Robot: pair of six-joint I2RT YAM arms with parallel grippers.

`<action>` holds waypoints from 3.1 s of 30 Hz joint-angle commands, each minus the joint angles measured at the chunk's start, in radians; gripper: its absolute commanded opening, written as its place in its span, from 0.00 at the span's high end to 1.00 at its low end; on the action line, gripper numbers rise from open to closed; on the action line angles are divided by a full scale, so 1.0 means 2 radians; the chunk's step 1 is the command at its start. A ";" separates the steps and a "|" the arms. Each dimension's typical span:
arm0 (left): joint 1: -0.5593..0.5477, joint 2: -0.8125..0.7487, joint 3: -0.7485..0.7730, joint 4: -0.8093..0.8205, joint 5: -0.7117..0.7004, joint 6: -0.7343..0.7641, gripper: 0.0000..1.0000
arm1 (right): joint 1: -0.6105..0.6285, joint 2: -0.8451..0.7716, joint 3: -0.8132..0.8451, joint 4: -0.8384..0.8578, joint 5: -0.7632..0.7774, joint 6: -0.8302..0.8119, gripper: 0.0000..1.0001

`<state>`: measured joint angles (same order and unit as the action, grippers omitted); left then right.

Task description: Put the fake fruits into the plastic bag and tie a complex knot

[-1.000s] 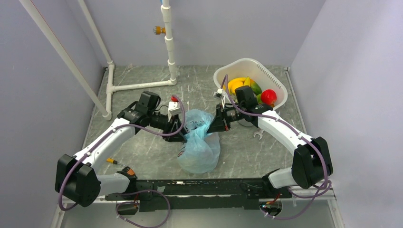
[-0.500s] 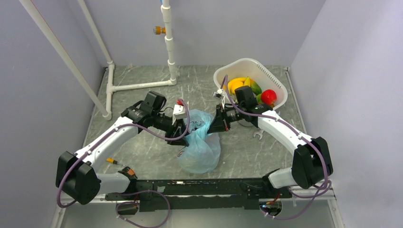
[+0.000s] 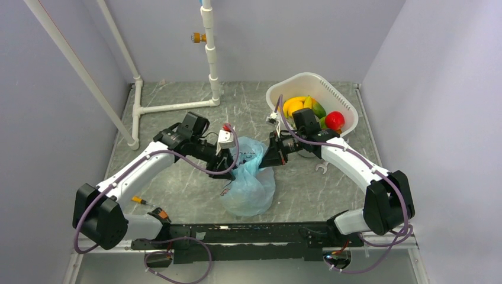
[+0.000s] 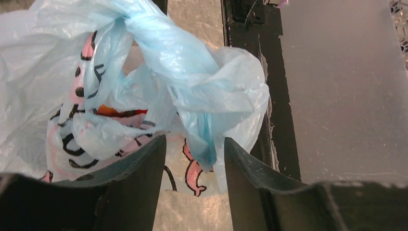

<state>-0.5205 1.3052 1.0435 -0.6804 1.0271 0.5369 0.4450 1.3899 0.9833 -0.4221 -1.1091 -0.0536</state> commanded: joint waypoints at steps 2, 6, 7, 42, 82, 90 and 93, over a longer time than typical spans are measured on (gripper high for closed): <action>0.017 -0.026 0.011 -0.046 0.009 0.061 0.52 | 0.001 -0.012 0.019 -0.003 -0.010 -0.018 1.00; 0.004 -0.026 0.002 -0.002 -0.024 0.029 0.54 | 0.002 -0.009 0.014 0.005 -0.013 -0.011 1.00; -0.002 -0.026 0.003 0.004 -0.036 0.026 0.53 | 0.001 -0.009 0.014 0.006 -0.012 -0.009 1.00; 0.124 -0.088 -0.064 0.006 -0.227 -0.084 1.00 | -0.109 0.010 0.063 -0.294 0.181 -0.402 1.00; 0.191 -0.093 -0.046 -0.082 -0.153 0.110 0.33 | 0.043 0.007 0.044 -0.122 0.251 -0.295 0.24; 0.190 -0.078 -0.058 -0.062 -0.181 0.098 0.33 | 0.091 0.035 0.009 -0.097 0.278 -0.312 0.32; 0.190 -0.075 -0.063 -0.054 -0.187 0.096 0.35 | 0.100 0.031 -0.005 -0.091 0.277 -0.326 0.48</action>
<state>-0.1356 1.1473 0.9310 -0.8223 0.6632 0.7181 0.6231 1.4559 1.0016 -0.6529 -0.5720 -0.6765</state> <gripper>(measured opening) 0.664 0.604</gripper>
